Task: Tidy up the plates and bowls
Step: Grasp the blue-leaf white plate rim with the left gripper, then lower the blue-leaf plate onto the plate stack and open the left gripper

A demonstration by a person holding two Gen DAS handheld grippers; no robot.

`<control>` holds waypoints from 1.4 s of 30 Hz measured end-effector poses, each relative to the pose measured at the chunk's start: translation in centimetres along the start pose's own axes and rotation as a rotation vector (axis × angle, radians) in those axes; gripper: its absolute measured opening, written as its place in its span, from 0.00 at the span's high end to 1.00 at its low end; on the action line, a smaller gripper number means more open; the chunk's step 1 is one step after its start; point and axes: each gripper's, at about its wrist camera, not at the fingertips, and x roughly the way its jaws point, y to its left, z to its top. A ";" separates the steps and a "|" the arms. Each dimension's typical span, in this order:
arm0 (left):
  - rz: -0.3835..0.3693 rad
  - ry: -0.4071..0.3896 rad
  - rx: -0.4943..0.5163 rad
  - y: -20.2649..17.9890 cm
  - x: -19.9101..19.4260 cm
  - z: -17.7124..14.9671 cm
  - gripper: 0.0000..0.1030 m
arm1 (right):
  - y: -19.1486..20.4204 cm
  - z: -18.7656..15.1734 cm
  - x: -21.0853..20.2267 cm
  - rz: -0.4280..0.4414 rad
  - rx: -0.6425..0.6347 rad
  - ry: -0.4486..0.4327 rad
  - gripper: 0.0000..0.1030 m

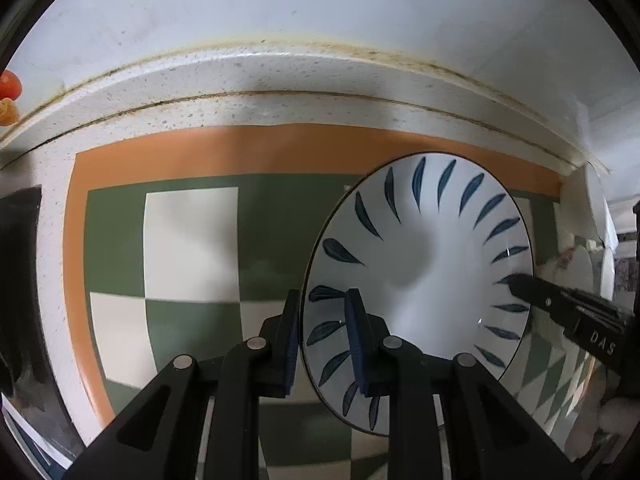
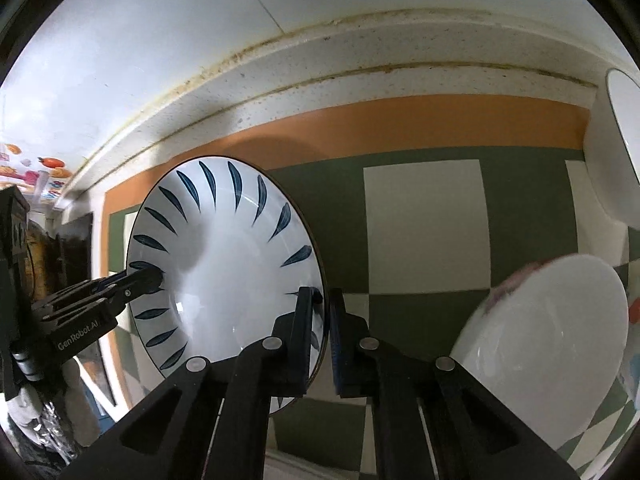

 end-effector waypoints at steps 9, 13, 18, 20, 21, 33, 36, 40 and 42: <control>-0.023 -0.036 0.021 -2.1 -4.6 -4.8 0.81 | -0.5 -5.0 -6.1 0.036 -0.038 -0.060 0.91; -0.031 -0.035 0.039 -2.8 -6.3 -7.5 0.81 | -0.5 -9.0 -8.3 0.040 -0.050 -0.074 0.91; -0.040 -0.031 0.059 -3.9 -7.7 -10.6 0.81 | -1.1 -13.2 -10.5 0.060 -0.040 -0.090 0.91; -0.043 -0.029 0.066 -4.2 -8.0 -11.6 0.81 | -1.3 -14.5 -11.1 0.068 -0.037 -0.098 0.91; -0.040 -0.031 0.071 -4.4 -8.2 -12.3 0.81 | -1.5 -15.3 -11.5 0.071 -0.032 -0.103 0.91; -0.020 0.005 0.089 -5.5 -7.6 -17.0 0.81 | -3.0 -21.9 -11.2 0.091 -0.002 -0.084 0.91; -0.014 0.023 0.085 -5.4 -6.6 -17.7 0.81 | -3.3 -22.5 -10.3 0.094 0.010 -0.062 0.91; -0.011 0.050 0.063 -5.0 -5.1 -18.4 0.81 | -3.7 -23.2 -8.6 0.088 0.016 -0.037 0.91; -0.008 0.061 0.058 -4.9 -4.4 -18.5 0.81 | -3.8 -23.4 -7.9 0.084 0.010 -0.023 0.91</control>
